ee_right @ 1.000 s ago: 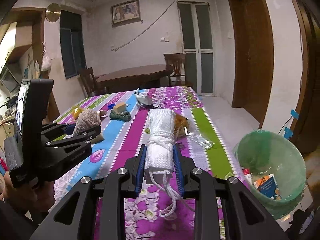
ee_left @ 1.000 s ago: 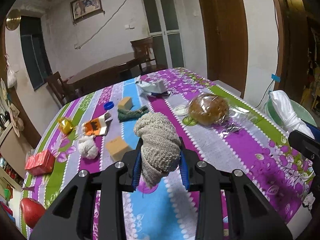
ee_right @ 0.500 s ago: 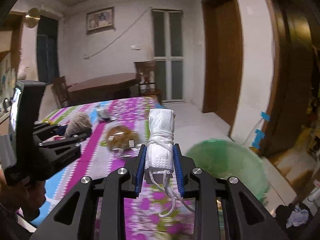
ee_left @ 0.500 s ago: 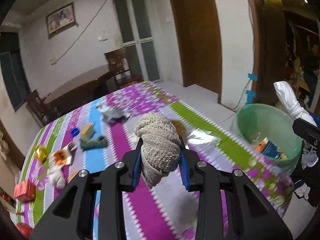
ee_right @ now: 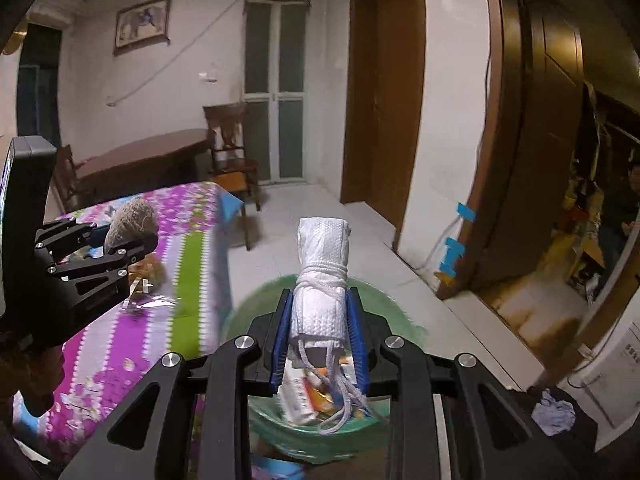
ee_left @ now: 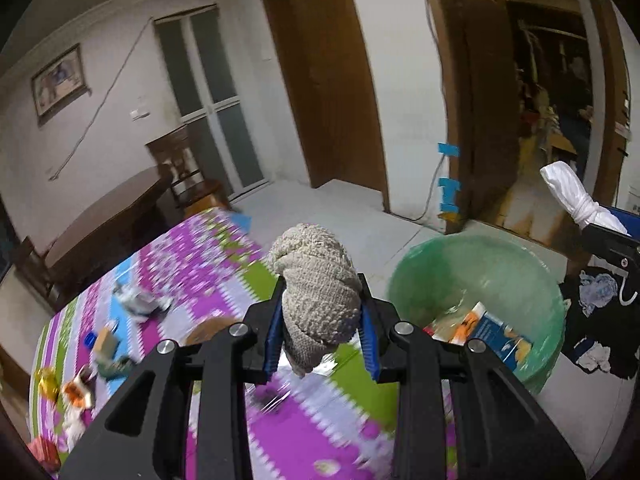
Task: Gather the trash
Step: 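Lower the knitted cloth and white towel over the green bin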
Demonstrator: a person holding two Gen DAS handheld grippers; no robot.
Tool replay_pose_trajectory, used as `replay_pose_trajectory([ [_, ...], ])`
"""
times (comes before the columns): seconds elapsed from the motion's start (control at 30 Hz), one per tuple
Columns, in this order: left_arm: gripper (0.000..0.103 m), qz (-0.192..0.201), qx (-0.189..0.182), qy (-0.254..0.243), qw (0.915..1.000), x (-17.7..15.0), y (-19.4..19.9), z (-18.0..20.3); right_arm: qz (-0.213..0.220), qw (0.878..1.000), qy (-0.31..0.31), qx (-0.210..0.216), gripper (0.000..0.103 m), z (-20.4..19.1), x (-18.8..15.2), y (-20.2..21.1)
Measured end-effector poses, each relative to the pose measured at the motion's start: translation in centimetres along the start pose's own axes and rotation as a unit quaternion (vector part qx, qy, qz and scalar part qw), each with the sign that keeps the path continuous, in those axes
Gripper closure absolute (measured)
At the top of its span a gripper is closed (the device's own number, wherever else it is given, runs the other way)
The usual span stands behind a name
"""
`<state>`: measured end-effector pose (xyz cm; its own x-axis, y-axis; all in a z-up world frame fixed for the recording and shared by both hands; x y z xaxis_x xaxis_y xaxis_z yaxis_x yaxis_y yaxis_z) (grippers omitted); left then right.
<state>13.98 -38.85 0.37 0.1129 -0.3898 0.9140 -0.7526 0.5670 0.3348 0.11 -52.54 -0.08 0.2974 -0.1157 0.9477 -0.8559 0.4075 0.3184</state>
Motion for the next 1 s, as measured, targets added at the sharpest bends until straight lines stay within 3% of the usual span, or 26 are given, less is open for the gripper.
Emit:
replay_pose_trajectory([
  [0.37, 0.072, -0.008, -0.064, -0.040, 0.9972, 1.5, -4.9, 6.8, -0.060, 0.997, -0.042, -0.036, 0.075, 7.5, -1.2, -4.2],
  [0.6, 0.072, -0.023, -0.097, -0.048, 0.9939, 1.1, -6.7, 8.9, -0.097, 0.993, -0.056, -0.033, 0.075, 8.5, -2.3, -6.9],
  [1.0, 0.072, -0.033, -0.107, -0.049, 0.9925, 0.3, -7.1, 10.1, -0.109, 0.992, -0.063, -0.017, 0.075, 8.0, -3.1, -8.2],
])
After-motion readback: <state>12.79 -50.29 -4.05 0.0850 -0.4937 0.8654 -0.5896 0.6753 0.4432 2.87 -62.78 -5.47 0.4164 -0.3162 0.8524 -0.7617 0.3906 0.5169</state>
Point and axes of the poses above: each gripper's, at about its wrist camera, not at the fingertips, and y roughly against the way its jaws point, z to its right, x to its top, the point moved 8 cm from there along -y, roughly the way its jaws point, and after that the axes turned 14 degrees about z, right-handed, at the moved point
